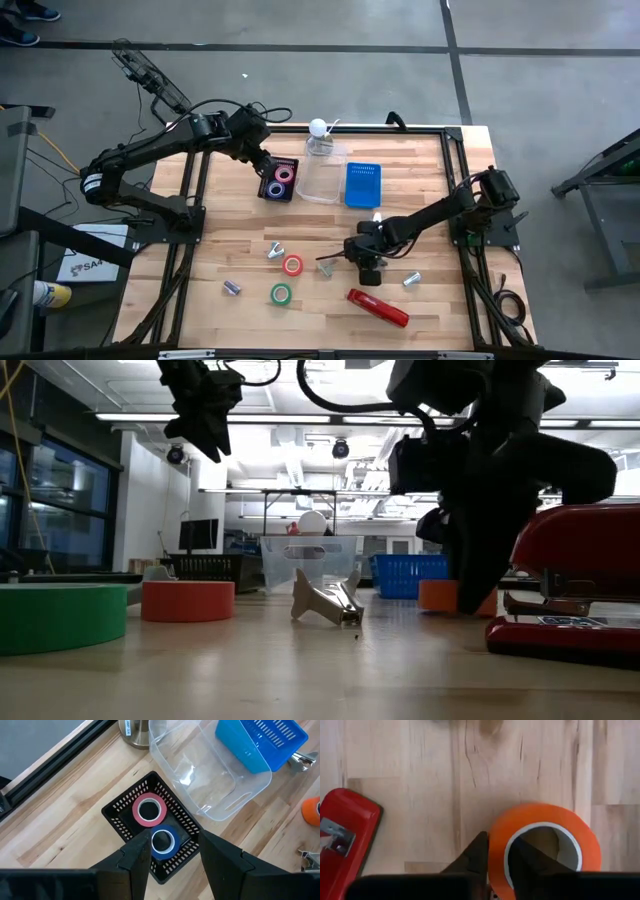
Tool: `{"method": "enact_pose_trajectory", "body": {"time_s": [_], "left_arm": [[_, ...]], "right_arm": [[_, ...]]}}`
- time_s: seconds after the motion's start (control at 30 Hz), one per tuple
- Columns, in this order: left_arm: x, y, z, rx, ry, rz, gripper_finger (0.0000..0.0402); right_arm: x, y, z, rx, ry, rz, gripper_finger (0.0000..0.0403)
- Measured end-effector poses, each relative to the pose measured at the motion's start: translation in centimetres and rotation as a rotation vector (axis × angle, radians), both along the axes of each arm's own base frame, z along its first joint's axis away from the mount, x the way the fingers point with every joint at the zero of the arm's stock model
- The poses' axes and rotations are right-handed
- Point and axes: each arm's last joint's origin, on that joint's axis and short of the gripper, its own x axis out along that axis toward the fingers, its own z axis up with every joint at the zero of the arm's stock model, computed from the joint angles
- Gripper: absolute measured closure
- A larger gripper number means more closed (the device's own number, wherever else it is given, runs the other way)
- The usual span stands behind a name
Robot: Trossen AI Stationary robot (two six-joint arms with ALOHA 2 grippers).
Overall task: Pick and place Stapler, Stapler remover, tape
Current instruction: Put the orange tape into the black basket
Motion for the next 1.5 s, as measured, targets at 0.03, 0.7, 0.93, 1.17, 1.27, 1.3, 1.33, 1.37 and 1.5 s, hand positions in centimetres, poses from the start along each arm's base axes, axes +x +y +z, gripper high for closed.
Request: {"method": "enact_pose_trajectory", "body": {"time_s": [0.03, 0.7, 0.93, 1.17, 1.27, 1.3, 1.33, 1.37, 1.5], "left_arm": [[0.0, 0.0, 0.0, 0.0, 0.0, 0.0, 0.0241], [0.5, 0.1, 0.3, -0.012, -0.069, -0.033, 0.0241], [1.5, 0.1, 1.2, -0.01, -0.222, -0.157, 0.0241], [2.7, 0.0, 2.6, 0.001, -0.428, -0.383, 0.0241], [3.0, -0.2, 3.3, 0.003, -0.524, -0.513, 0.0241], [3.1, -0.2, 3.5, 0.004, -0.554, -0.558, 0.0241], [3.2, -0.3, 3.7, 0.006, -0.583, -0.601, 0.0241], [3.4, -0.5, 3.9, 0.005, -0.609, -0.643, 0.0241], [3.9, -1.5, 4.3, 0.051, -0.65, -0.749, 0.0241]], "right_arm": [[0.0, 0.0, 0.1, 0.007, 0.004, 0.002, 0.0372], [3.1, -2.5, 14.3, -0.061, -0.337, 0.068, 0.0372], [4.3, -4.7, 18.7, -0.163, -0.491, 0.035, 0.0372], [5.1, -6.9, 22.1, -0.205, -0.637, -0.057, 0.0372], [5.3, -7.6, 23.5, -0.201, -0.7, -0.088, 0.0372], [5.3, -7.8, 23.8, -0.201, -0.717, -0.095, 0.0372], [5.3, -8.0, 24.1, -0.196, -0.729, -0.096, 0.0372], [5.3, -8.2, 24.5, -0.192, -0.739, -0.093, 0.0372], [5.3, -8.4, 25.4, -0.196, -0.769, -0.079, 0.0372]]}}
